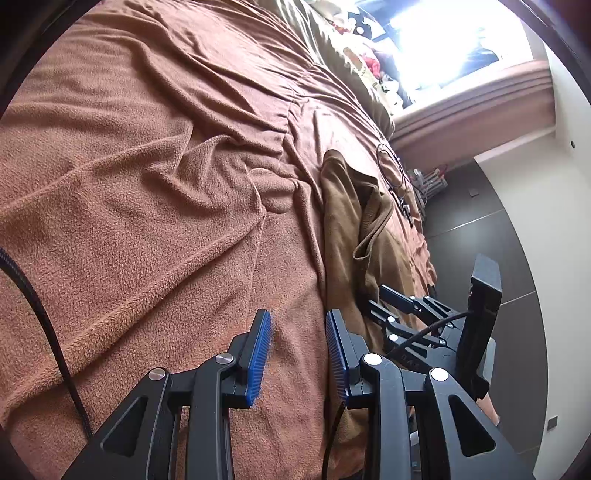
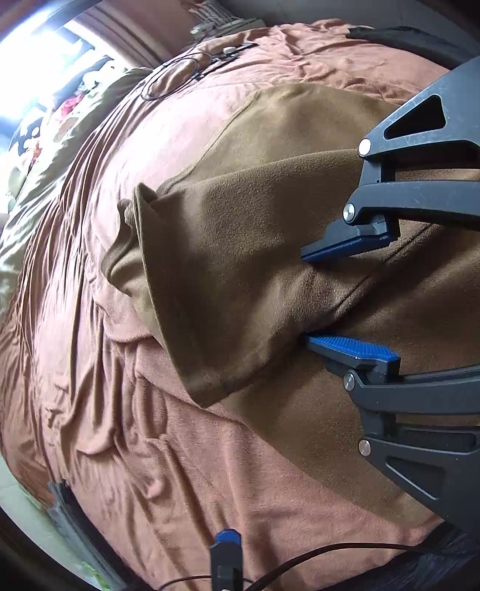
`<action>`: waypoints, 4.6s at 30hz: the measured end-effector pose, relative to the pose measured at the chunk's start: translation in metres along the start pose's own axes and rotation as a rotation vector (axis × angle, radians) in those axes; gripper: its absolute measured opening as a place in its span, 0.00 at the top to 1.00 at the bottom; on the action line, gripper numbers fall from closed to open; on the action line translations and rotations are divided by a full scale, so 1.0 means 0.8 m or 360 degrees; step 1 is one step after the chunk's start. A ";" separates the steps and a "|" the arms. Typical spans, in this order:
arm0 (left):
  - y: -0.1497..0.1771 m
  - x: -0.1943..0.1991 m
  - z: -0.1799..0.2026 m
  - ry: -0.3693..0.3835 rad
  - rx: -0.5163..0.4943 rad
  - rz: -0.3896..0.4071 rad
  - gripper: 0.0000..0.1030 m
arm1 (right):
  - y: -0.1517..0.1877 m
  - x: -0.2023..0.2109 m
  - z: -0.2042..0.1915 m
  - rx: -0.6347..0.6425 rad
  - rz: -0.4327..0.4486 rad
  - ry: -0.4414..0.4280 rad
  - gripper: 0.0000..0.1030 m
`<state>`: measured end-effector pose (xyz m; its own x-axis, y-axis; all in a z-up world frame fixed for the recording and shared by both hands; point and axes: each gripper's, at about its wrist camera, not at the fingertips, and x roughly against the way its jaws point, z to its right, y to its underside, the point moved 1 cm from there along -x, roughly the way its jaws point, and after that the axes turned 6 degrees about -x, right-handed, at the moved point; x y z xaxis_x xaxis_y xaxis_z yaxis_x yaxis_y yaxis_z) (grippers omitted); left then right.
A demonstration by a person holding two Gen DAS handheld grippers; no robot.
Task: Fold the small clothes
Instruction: 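Grasp the side edge of the brown shirt with the right gripper, then lift the edge with the right gripper, fold it over the shirt, release, then pinch the new folded edge with the right gripper while the left gripper pinches beside it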
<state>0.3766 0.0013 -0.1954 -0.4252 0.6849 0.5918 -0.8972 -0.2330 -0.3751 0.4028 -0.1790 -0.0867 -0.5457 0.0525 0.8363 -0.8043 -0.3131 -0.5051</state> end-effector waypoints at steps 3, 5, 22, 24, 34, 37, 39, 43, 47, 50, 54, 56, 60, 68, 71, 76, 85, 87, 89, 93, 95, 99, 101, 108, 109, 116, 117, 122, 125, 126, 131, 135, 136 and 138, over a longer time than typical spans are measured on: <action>-0.001 -0.003 -0.001 -0.0010 0.0004 0.0001 0.69 | -0.001 -0.004 0.001 0.0016 -0.0002 -0.0012 0.61; 0.000 -0.004 0.000 -0.0025 0.0008 0.0003 0.69 | -0.004 -0.008 0.010 -0.0037 0.0004 -0.0065 0.62; -0.019 -0.046 0.054 -0.0051 -0.0122 -0.0074 0.69 | -0.012 0.058 0.144 -0.0441 0.0205 -0.0167 0.92; -0.021 -0.053 0.058 -0.0055 -0.0133 -0.0086 0.69 | -0.012 0.055 0.162 -0.0488 0.0211 -0.0159 0.93; -0.030 -0.084 0.062 -0.0112 -0.0154 -0.0140 0.69 | -0.004 0.008 0.230 -0.0807 0.0179 -0.0264 0.93; -0.034 -0.090 0.062 -0.0133 -0.0156 -0.0150 0.69 | 0.006 -0.012 0.251 -0.0952 0.0153 -0.0342 0.93; -0.036 -0.096 0.062 -0.0147 -0.0159 -0.0160 0.69 | 0.014 -0.028 0.264 -0.1040 0.0136 -0.0414 0.93; -0.036 -0.105 0.062 -0.0174 -0.0167 -0.0177 0.69 | 0.028 -0.048 0.280 -0.1163 0.0121 -0.0519 0.93; -0.033 -0.112 0.062 -0.0194 -0.0169 -0.0199 0.69 | 0.031 -0.051 0.287 -0.1215 0.0136 -0.0640 0.91; -0.033 -0.113 0.062 -0.0203 -0.0170 -0.0201 0.69 | 0.032 -0.054 0.299 -0.1273 0.0134 -0.0744 0.80; -0.032 -0.113 0.063 -0.0208 -0.0168 -0.0199 0.69 | 0.033 -0.052 0.305 -0.1273 0.0187 -0.0801 0.47; -0.032 -0.115 0.064 -0.0212 -0.0169 -0.0200 0.69 | 0.031 -0.054 0.302 -0.1225 0.0187 -0.0764 0.47; -0.033 -0.118 0.064 -0.0215 -0.0170 -0.0204 0.69 | 0.022 -0.061 0.293 -0.1158 0.0144 -0.0626 0.63; -0.032 -0.120 0.063 -0.0225 -0.0176 -0.0203 0.69 | -0.006 -0.069 0.289 -0.1075 0.0117 -0.0442 0.92; -0.030 -0.118 0.064 -0.0228 -0.0169 -0.0206 0.69 | -0.012 -0.071 0.283 -0.1055 0.0081 -0.0421 0.91; -0.025 -0.115 0.067 -0.0236 -0.0189 -0.0229 0.69 | 0.009 -0.046 0.293 -0.1132 0.0078 -0.0442 0.67; -0.015 -0.110 0.071 -0.0271 -0.0213 -0.0239 0.69 | 0.050 -0.016 0.262 -0.1030 0.0091 -0.0508 0.59; -0.014 -0.111 0.074 -0.0275 -0.0215 -0.0245 0.69 | 0.052 -0.022 0.262 -0.1044 0.0082 -0.0535 0.59; -0.012 -0.111 0.075 -0.0283 -0.0212 -0.0254 0.69 | 0.053 -0.028 0.267 -0.1076 0.0072 -0.0547 0.59; -0.010 -0.110 0.076 -0.0303 -0.0219 -0.0258 0.69 | 0.056 -0.034 0.275 -0.1136 0.0084 -0.0602 0.85; -0.007 -0.110 0.077 -0.0318 -0.0226 -0.0264 0.69 | 0.061 -0.035 0.282 -0.1159 0.0083 -0.0598 0.93; -0.005 -0.116 0.085 -0.0336 -0.0246 -0.0267 0.69 | 0.072 -0.033 0.287 -0.1196 0.0091 -0.0577 0.96; -0.003 -0.123 0.090 -0.0346 -0.0241 -0.0272 0.69 | 0.078 -0.036 0.286 -0.1217 0.0083 -0.0567 0.96; 0.006 -0.120 0.090 -0.0337 -0.0227 -0.0279 0.69 | 0.092 -0.013 0.284 -0.1236 0.0085 -0.0565 0.78; 0.007 -0.119 0.089 -0.0330 -0.0216 -0.0280 0.69 | 0.096 -0.007 0.283 -0.1235 0.0091 -0.0570 0.71; 0.024 -0.107 0.084 -0.0268 -0.0152 -0.0293 0.69 | 0.133 0.026 0.258 -0.1141 0.0060 -0.0678 0.50; 0.028 -0.104 0.084 -0.0262 -0.0149 -0.0294 0.69 | 0.139 0.028 0.253 -0.1125 0.0042 -0.0675 0.50; 0.052 -0.097 0.085 -0.0227 -0.0132 -0.0304 0.69 | 0.181 0.031 0.236 -0.1123 -0.0052 -0.0644 0.50; 0.065 -0.092 0.087 -0.0211 -0.0135 -0.0305 0.69 | 0.197 0.038 0.232 -0.1139 -0.0019 -0.0691 0.50; 0.068 -0.091 0.087 -0.0203 -0.0128 -0.0308 0.69 | 0.201 0.041 0.233 -0.1155 -0.0006 -0.0696 0.54; 0.077 -0.087 0.081 -0.0154 -0.0069 -0.0285 0.69 | 0.228 0.052 0.235 -0.1240 0.0056 -0.0730 0.83; 0.087 -0.083 0.077 -0.0141 -0.0052 -0.0272 0.69 | 0.246 0.055 0.233 -0.1270 0.0108 -0.0745 0.87; 0.089 -0.083 0.079 -0.0152 -0.0068 -0.0274 0.69 | 0.250 0.054 0.233 -0.1284 0.0115 -0.0756 0.87; 0.091 -0.083 0.081 -0.0164 -0.0073 -0.0275 0.70 | 0.257 0.052 0.236 -0.1326 0.0128 -0.0802 0.88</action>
<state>0.3321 -0.1056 -0.2158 -0.2773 0.6370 0.7193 -0.9526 -0.0846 -0.2923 0.2590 -0.4205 -0.1155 -0.5974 -0.4121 0.6880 -0.7835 0.4827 -0.3912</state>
